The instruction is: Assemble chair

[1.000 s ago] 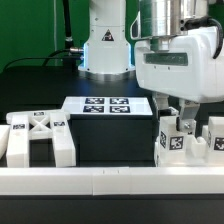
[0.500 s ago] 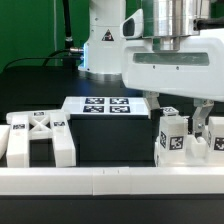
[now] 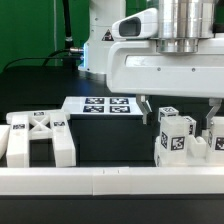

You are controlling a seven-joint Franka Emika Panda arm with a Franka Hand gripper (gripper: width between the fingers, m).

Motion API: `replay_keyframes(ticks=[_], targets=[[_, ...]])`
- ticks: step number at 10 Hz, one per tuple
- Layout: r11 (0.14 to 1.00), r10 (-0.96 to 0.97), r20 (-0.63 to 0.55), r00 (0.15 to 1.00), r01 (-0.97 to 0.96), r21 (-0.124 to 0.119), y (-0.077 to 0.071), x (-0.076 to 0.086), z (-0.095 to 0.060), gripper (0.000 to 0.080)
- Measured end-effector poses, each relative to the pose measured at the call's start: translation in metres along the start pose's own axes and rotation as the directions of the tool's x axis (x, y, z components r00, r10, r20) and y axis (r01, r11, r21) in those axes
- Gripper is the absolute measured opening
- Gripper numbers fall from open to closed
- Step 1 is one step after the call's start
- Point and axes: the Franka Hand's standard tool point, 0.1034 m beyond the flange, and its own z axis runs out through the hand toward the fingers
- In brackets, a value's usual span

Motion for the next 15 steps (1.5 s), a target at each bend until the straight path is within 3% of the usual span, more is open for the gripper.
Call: replay_keyframes(ticks=[4, 7, 9, 12, 15], targets=[[0.954, -0.298, 0.0, 0.954, 0.298, -0.01, 0.0028, 0.0008, 0.0009, 0.0648], [0.923, -0.385, 0.002, 0.923, 0.385, -0.02, 0.0031, 0.0009, 0.001, 0.0626], [0.923, -0.384, 0.002, 0.923, 0.384, -0.02, 0.0031, 0.0009, 0.0009, 0.0282], [0.96, -0.278, -0.001, 0.961, 0.278, -0.016, 0.0028, 0.0009, 0.0009, 0.0285], [0.997, 0.075, -0.016, 0.997, -0.075, -0.005, 0.0009, 0.0007, 0.0007, 0.0285]])
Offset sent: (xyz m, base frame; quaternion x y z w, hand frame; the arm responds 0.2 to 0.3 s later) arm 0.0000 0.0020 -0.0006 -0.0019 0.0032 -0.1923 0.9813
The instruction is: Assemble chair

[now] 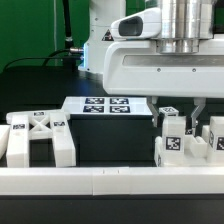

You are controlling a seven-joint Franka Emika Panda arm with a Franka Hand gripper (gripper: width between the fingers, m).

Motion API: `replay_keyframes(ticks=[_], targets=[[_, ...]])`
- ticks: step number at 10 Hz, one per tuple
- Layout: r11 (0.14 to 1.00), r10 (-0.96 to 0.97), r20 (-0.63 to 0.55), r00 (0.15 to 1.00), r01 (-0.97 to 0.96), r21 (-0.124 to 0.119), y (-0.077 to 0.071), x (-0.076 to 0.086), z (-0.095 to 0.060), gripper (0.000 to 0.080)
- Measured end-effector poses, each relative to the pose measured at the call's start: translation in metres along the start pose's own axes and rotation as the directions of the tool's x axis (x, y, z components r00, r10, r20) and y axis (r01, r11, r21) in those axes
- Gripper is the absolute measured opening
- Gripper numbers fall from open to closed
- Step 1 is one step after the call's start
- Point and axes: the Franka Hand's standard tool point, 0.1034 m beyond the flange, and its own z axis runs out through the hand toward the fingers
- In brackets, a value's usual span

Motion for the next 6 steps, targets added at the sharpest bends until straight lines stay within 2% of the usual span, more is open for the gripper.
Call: replay_keyframes(ticks=[2, 6], targets=[[0.977, 0.214, -0.008, 0.977, -0.214, 0.001, -0.0008, -0.0009, 0.0, 0.0285], [0.791, 0.612, -0.015, 0.791, -0.612, 0.006, -0.0032, -0.0014, -0.002, 0.0286]])
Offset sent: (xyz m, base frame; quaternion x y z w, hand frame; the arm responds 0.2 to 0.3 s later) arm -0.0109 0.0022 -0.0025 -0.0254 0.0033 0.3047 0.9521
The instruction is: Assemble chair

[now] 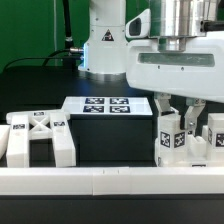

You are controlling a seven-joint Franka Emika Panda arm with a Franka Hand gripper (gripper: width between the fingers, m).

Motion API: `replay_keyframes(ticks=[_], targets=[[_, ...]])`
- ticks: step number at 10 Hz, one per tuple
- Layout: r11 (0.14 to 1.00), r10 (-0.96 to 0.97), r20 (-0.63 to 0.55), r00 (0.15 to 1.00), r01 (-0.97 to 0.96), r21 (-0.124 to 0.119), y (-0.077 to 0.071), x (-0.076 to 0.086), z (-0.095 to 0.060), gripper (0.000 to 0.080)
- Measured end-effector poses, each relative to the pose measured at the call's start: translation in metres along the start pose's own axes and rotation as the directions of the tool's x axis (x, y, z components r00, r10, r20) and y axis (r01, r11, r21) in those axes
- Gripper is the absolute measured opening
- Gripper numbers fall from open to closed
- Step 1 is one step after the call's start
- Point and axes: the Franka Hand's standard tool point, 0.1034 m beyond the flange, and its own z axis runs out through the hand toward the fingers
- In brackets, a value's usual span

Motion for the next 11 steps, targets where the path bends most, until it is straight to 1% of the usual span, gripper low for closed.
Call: replay_keyframes(ticks=[1, 2, 3, 4, 5, 6, 7, 8, 9, 11], targets=[[0.991, 0.133, 0.0, 0.991, -0.133, -0.002, -0.0006, 0.0003, -0.0007, 0.0287], [0.981, 0.192, 0.002, 0.981, -0.192, 0.0, -0.0006, 0.0009, -0.0011, 0.0287], [0.981, 0.195, 0.003, 0.981, -0.195, 0.002, -0.0006, 0.0016, -0.0013, 0.0288], [0.989, 0.15, 0.004, 0.989, -0.15, 0.0, -0.0003, 0.0014, -0.0009, 0.0288], [0.992, 0.124, 0.005, 0.992, -0.124, -0.002, 0.0005, 0.0017, -0.0007, 0.0512], [0.998, 0.07, 0.005, 0.998, -0.07, -0.003, 0.0009, 0.0024, -0.0006, 0.0512], [0.998, -0.059, 0.004, 0.998, 0.059, -0.003, 0.0015, 0.004, -0.0006, 0.062], [0.981, -0.193, 0.003, 0.981, 0.193, -0.004, 0.0018, 0.0048, -0.0006, 0.064], [0.965, -0.262, 0.002, 0.965, 0.262, -0.003, 0.0019, 0.0059, -0.0007, 0.064], [0.895, -0.446, 0.001, 0.895, 0.446, -0.006, 0.0019, 0.0059, -0.0007, 0.0648]])
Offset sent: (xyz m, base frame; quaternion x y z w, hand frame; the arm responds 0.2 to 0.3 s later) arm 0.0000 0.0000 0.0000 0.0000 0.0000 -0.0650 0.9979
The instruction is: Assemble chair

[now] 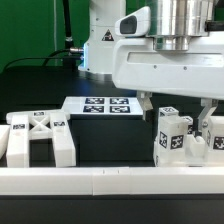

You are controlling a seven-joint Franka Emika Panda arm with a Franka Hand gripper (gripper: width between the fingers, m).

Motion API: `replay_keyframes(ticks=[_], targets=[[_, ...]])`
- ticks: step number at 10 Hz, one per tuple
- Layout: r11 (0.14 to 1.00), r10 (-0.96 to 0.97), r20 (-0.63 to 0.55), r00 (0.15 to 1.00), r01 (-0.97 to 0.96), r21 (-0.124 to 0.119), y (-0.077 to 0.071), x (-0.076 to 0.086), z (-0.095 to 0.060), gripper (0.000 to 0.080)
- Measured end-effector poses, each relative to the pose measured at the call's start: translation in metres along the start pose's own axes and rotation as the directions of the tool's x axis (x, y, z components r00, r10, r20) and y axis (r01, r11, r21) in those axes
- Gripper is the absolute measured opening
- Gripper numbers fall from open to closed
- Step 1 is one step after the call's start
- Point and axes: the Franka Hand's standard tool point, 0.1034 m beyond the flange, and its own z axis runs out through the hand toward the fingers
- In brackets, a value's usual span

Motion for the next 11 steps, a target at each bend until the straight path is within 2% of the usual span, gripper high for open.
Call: replay_keyframes(ticks=[5, 7, 8, 10, 11], targets=[[0.925, -0.38, -0.002, 0.925, 0.38, -0.011, -0.0009, 0.0002, -0.0002, 0.0649], [0.831, -0.556, -0.001, 0.831, 0.555, -0.029, -0.0009, 0.0011, -0.0005, 0.0649], [0.815, -0.58, 0.0, 0.815, 0.579, -0.03, -0.0007, 0.0014, -0.0006, 0.0649], [0.819, -0.573, 0.0, 0.819, 0.573, -0.03, -0.0006, 0.0014, -0.0005, 0.038], [0.821, -0.57, 0.0, 0.822, 0.569, -0.03, -0.0006, 0.0014, -0.0005, 0.038]])
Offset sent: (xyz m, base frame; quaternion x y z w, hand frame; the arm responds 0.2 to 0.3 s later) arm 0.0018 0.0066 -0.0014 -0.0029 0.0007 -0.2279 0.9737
